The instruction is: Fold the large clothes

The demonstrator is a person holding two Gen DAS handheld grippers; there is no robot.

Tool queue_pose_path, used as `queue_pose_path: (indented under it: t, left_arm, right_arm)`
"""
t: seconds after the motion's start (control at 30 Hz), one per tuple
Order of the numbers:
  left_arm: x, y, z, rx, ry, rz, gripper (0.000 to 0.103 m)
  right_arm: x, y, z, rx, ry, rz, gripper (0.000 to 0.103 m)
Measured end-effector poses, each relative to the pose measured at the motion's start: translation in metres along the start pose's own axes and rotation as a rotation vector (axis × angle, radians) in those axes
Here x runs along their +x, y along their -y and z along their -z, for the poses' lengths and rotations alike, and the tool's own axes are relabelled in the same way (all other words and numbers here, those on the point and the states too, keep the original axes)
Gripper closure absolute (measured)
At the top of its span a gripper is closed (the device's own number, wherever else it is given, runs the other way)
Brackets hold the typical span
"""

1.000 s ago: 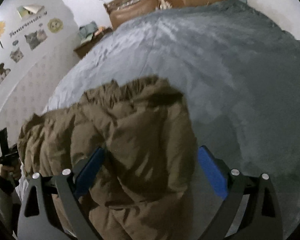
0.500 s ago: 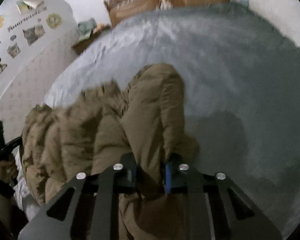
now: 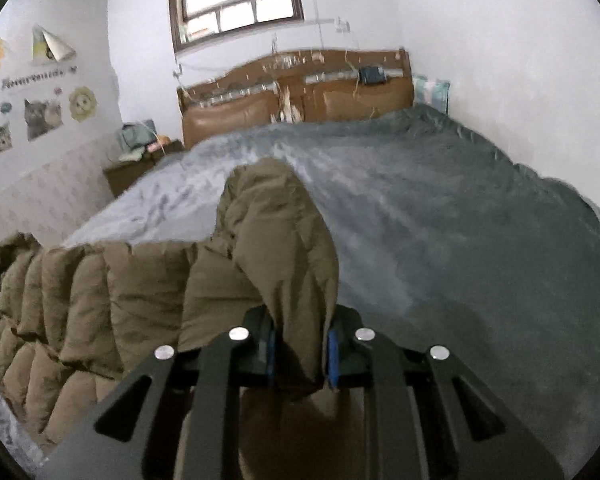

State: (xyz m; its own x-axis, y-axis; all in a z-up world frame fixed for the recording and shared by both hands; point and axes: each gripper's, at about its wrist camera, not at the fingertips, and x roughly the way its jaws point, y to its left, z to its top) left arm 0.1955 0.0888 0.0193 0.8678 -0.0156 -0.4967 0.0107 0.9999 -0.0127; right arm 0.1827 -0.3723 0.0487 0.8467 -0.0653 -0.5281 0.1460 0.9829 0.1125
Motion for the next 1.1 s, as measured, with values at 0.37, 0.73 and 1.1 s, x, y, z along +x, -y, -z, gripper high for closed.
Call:
queue_pose_path:
  t: [0.37,0.73,1.1]
  left_arm:
    - [0.118,0.008,0.084,0.041,-0.285,-0.104,0.088]
    - [0.016,0.022,0.012,-0.023,-0.048,-0.22,0.01]
    - [0.064,0.137,0.051,0.139,-0.112,-0.078,0.003]
  right_arm:
    - [0.092,0.002,0.06,-0.039,-0.207,0.096,0.053]
    - [-0.021,-0.05,-0.003,0.009,0.096,0.12,0.002]
    - [0.073,-0.114,0.058,-0.107,-0.108,-0.006,0.002]
